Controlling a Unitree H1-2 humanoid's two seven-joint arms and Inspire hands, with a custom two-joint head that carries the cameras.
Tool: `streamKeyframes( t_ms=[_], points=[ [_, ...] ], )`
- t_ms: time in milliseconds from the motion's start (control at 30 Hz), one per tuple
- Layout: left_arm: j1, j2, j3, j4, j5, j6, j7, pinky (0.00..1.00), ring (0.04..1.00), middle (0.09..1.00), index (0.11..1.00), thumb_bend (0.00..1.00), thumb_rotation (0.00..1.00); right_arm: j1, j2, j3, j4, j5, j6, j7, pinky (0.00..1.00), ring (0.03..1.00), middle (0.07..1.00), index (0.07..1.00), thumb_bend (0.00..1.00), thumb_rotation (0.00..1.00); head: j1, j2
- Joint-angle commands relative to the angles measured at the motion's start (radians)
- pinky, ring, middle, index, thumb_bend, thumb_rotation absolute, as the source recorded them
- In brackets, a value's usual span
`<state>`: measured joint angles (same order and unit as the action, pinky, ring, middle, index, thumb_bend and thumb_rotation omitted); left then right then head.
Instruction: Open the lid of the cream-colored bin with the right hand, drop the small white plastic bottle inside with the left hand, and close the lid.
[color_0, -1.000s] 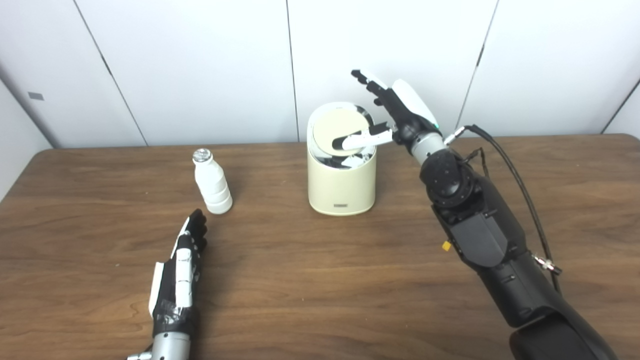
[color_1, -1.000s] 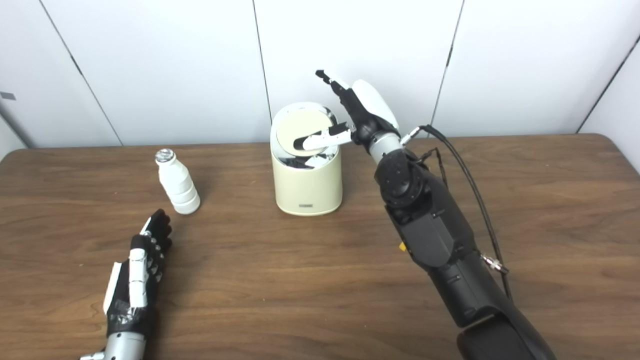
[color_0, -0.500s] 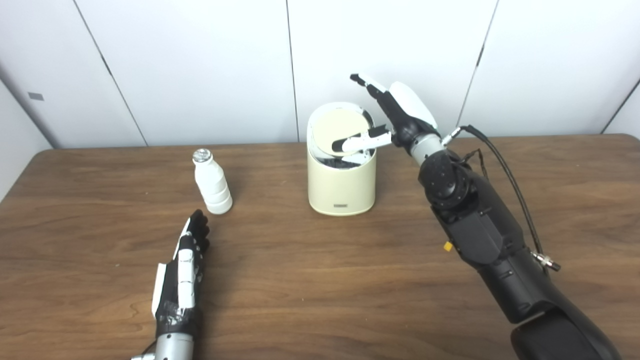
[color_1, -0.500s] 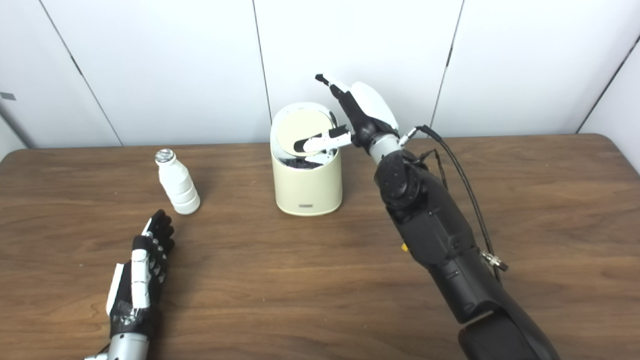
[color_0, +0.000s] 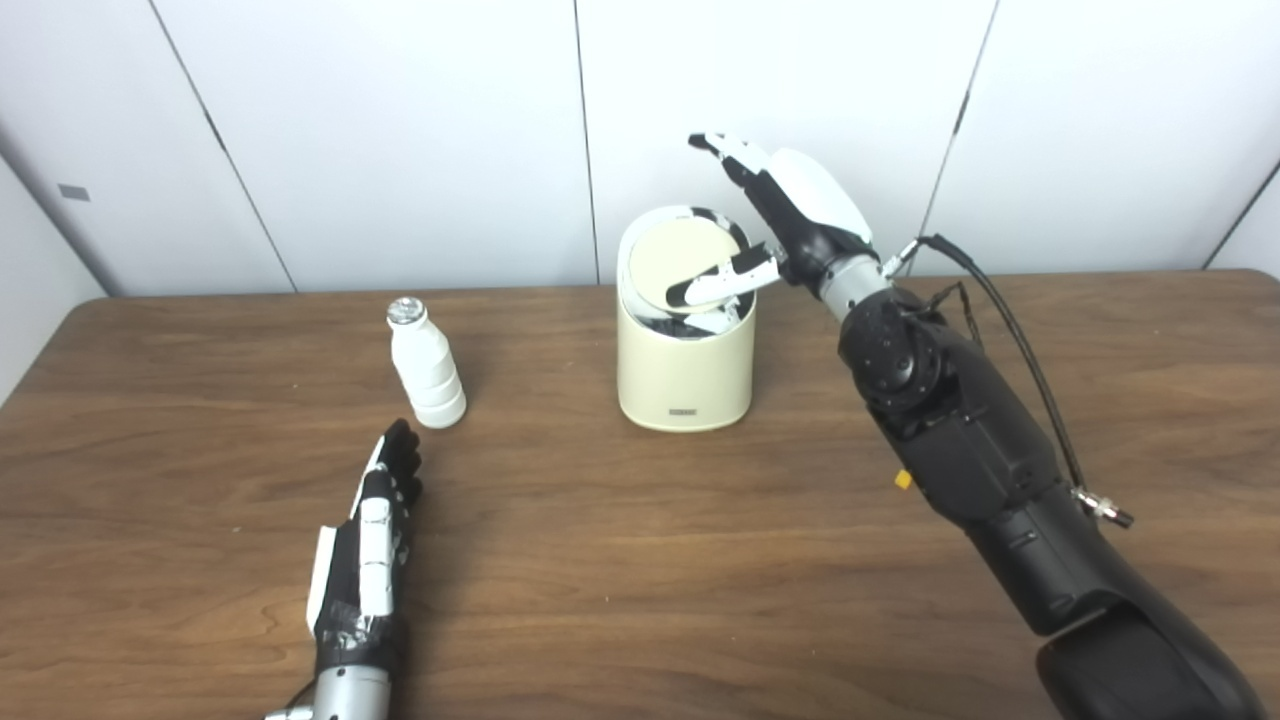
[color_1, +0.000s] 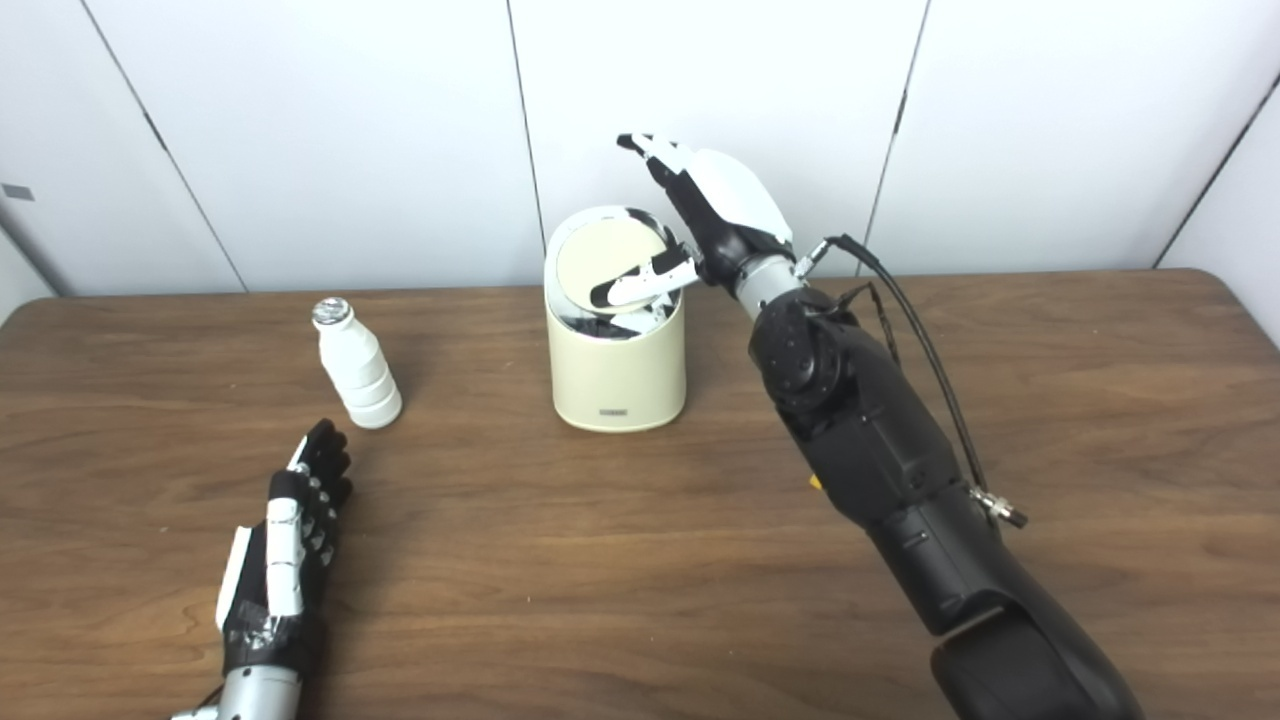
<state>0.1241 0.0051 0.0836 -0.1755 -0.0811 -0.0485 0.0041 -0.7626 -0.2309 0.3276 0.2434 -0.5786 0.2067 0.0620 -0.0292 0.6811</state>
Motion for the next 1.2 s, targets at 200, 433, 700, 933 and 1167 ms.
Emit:
streamKeyframes(
  t_ms=[200, 433, 700, 933, 1167],
  points=[
    [-0.008, -0.002, -0.002, -0.028, 0.007, -0.011, 0.005, 0.99, 0.978, 0.968, 0.982, 0.56, 1.0, -0.006, -0.009, -0.042, -0.007, 0.006, 0.008, -0.007, 0.91, 0.957, 0.944, 0.925, 0.87, 0.32, -0.001, 0.003],
    [-0.006, 0.007, -0.013, -0.018, 0.016, -0.017, -0.005, 0.99, 0.979, 0.97, 0.981, 0.54, 1.0, 0.016, 0.027, -0.088, -0.051, 0.041, 0.012, -0.013, 0.84, 0.915, 0.921, 0.907, 0.77, 0.53, -0.003, 0.005],
    [-0.004, 0.004, -0.019, -0.014, 0.02, -0.018, -0.001, 0.99, 0.982, 0.977, 0.984, 0.49, 1.0, 0.024, 0.059, -0.161, -0.097, 0.129, 0.05, 0.003, 0.83, 0.904, 0.923, 0.899, 0.69, 0.65, -0.004, 0.0],
    [-0.004, 0.0, -0.02, -0.019, 0.029, -0.009, 0.004, 0.99, 0.976, 0.973, 0.978, 0.5, 1.0, 0.066, 0.068, -0.251, -0.167, 0.24, 0.076, 0.013, 0.82, 0.912, 0.939, 0.904, 0.65, 0.69, -0.007, -0.003],
    [-0.009, 0.006, -0.015, -0.008, 0.028, -0.012, 0.002, 0.99, 0.978, 0.974, 0.982, 0.51, 1.0, 0.167, 0.051, -0.271, -0.286, 0.253, 0.141, 0.022, 0.8, 0.896, 0.933, 0.908, 0.57, 0.74, -0.006, -0.005]
  ],
)
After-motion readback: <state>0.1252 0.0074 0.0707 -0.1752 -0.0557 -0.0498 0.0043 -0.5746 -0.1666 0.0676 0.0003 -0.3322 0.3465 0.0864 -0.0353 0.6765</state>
